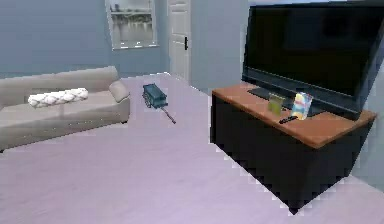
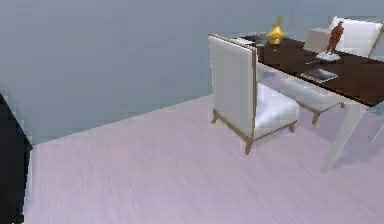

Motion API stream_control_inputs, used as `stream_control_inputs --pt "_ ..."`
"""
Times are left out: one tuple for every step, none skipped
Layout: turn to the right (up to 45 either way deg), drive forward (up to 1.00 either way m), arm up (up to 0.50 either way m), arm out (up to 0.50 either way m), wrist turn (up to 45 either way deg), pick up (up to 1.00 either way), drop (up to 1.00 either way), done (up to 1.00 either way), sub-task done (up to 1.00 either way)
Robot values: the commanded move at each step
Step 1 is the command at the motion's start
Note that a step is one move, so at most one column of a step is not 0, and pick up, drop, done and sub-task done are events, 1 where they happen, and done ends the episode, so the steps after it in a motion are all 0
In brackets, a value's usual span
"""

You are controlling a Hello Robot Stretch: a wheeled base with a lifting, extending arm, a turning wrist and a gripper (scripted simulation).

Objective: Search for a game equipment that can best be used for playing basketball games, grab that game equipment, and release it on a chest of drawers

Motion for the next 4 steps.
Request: stream_control_inputs --pt "-45.0 0.00 0.00 0.00 0.0 0.00 0.00 0.00 0.00" --pt "-45.0 0.00 0.00 0.00 0.0 0.00 0.00 0.00 0.00" --pt "-45.0 0.00 0.00 0.00 0.0 0.00 0.00 0.00 0.00" --pt "-15.0 0.00 0.00 0.00 0.0 0.00 0.00 0.00 0.00"
